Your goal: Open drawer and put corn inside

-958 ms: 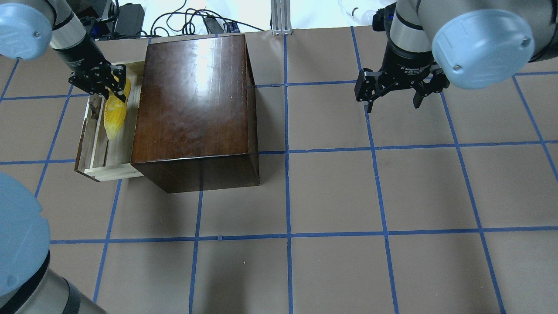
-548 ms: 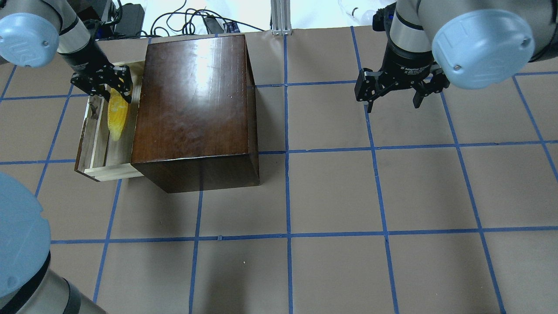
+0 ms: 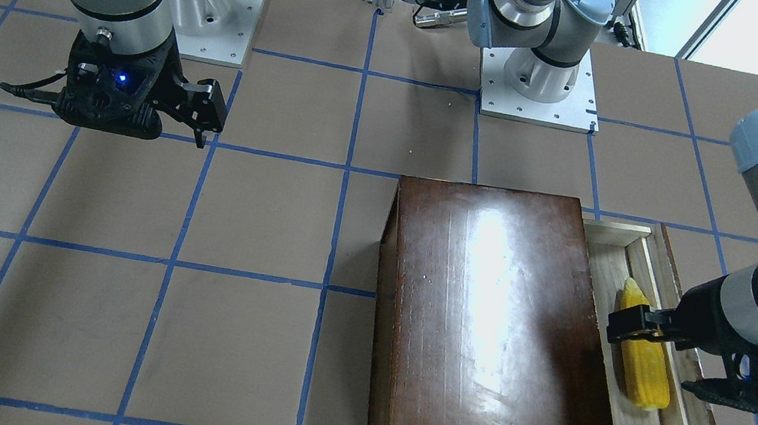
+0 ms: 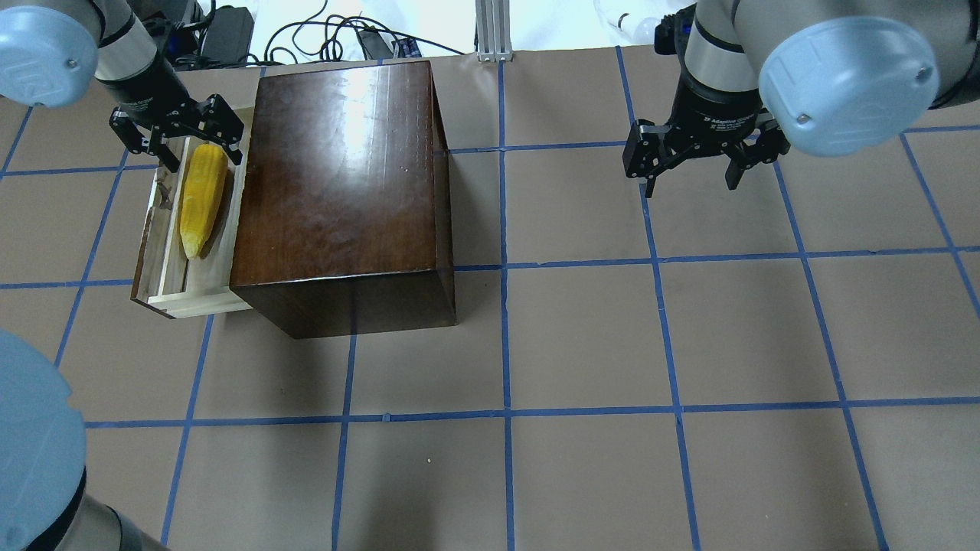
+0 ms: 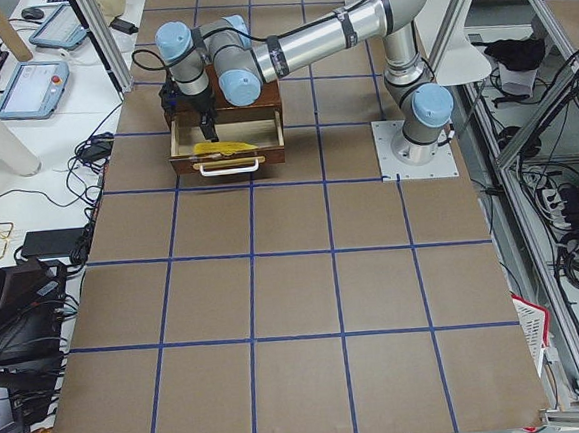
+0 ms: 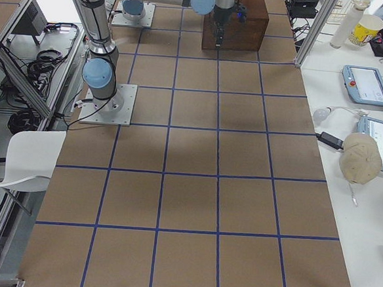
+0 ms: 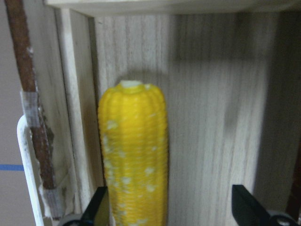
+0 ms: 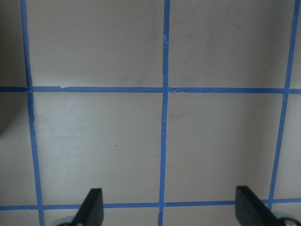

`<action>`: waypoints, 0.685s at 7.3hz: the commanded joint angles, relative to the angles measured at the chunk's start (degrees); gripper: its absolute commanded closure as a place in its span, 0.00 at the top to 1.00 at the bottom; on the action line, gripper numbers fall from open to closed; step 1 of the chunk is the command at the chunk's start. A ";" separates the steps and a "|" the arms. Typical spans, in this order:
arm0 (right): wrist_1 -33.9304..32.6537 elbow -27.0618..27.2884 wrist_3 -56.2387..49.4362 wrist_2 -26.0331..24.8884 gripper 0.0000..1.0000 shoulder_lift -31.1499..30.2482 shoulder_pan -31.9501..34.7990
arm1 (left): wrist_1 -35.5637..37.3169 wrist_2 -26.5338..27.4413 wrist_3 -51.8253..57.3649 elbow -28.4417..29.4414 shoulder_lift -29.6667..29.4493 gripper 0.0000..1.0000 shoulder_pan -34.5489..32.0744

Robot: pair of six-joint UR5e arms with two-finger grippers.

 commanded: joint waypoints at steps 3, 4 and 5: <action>0.05 0.00 0.00 0.09 1.00 0.00 0.00 | -4.34 0.27 -3.43 5.51 4.03 1.00 -5.80; 0.05 0.00 0.00 0.09 1.00 0.09 0.00 | -4.35 0.10 -6.58 5.42 4.55 1.00 -8.70; 0.05 0.00 0.00 0.18 1.00 0.00 0.00 | -5.13 0.01 -10.88 5.25 5.86 1.00 -11.60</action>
